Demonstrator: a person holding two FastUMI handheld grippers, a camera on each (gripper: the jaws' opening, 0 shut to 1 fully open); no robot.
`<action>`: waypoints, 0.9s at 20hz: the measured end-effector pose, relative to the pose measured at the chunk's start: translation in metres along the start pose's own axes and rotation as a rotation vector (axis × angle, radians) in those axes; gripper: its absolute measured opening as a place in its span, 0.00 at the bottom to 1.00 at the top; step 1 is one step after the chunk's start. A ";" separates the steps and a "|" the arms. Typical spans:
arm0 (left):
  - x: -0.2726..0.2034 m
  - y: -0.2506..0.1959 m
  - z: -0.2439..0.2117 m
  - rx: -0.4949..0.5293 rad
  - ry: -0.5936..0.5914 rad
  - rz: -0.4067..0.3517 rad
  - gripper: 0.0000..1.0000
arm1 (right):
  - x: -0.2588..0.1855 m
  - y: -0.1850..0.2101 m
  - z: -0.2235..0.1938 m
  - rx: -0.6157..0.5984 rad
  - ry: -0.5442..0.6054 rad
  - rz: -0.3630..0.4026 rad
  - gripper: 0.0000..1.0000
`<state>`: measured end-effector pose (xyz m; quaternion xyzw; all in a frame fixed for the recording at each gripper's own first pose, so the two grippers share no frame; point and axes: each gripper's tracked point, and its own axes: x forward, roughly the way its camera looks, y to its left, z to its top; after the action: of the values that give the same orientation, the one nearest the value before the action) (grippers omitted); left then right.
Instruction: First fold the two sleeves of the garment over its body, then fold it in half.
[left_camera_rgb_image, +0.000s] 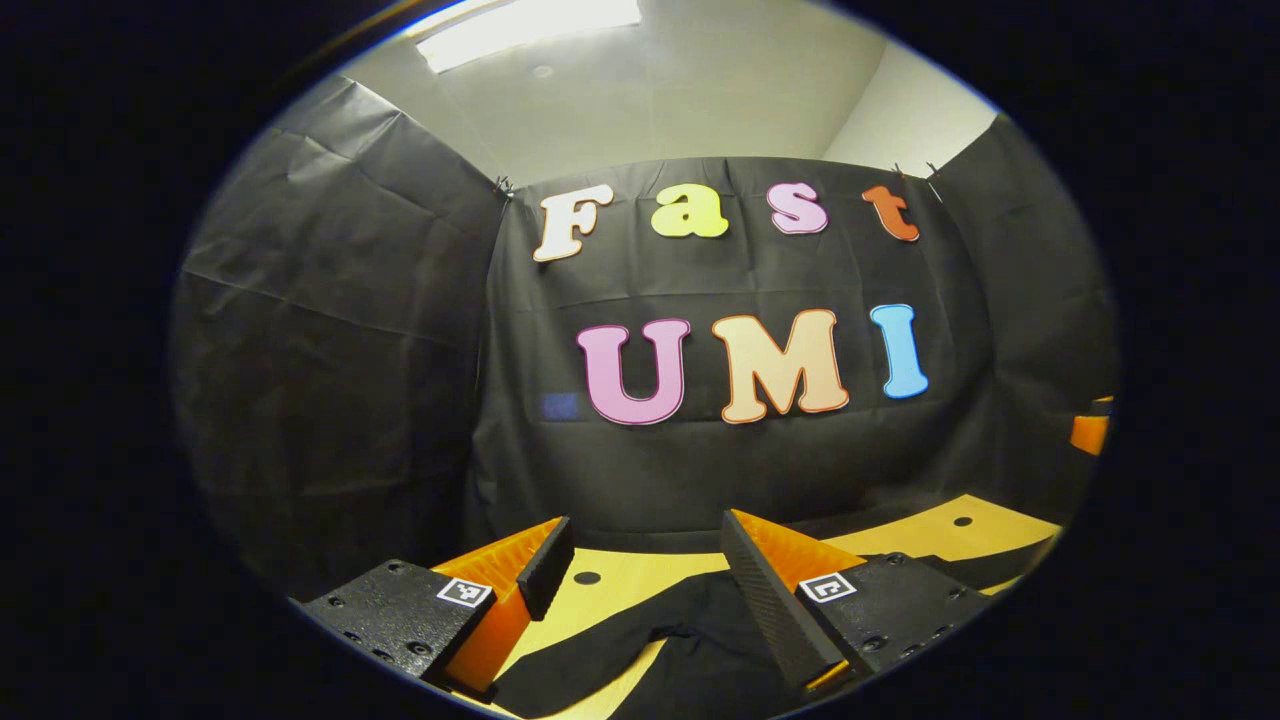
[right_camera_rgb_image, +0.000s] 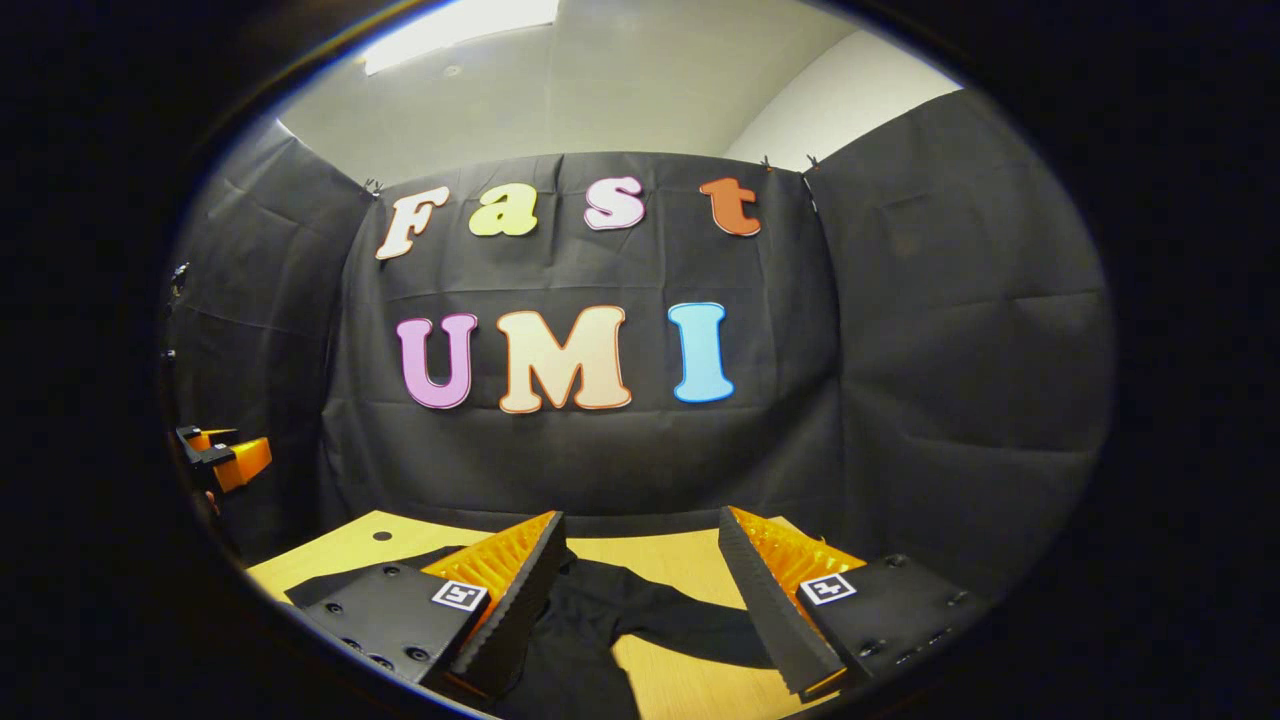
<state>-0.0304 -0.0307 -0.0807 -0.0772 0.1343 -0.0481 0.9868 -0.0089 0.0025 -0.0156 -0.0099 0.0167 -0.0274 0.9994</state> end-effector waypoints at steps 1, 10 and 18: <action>0.002 -0.004 -0.002 -0.007 0.000 -0.007 0.95 | -0.004 -0.005 -0.001 0.001 0.007 -0.015 0.94; -0.001 -0.022 0.001 0.062 -0.045 -0.070 0.99 | -0.030 -0.047 -0.001 0.015 0.013 -0.136 0.97; -0.001 -0.012 -0.017 0.096 0.001 -0.038 0.99 | -0.014 -0.119 -0.020 0.046 0.071 -0.289 0.97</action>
<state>-0.0371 -0.0448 -0.0942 -0.0323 0.1309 -0.0731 0.9882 -0.0296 -0.1165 -0.0330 0.0118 0.0498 -0.1718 0.9838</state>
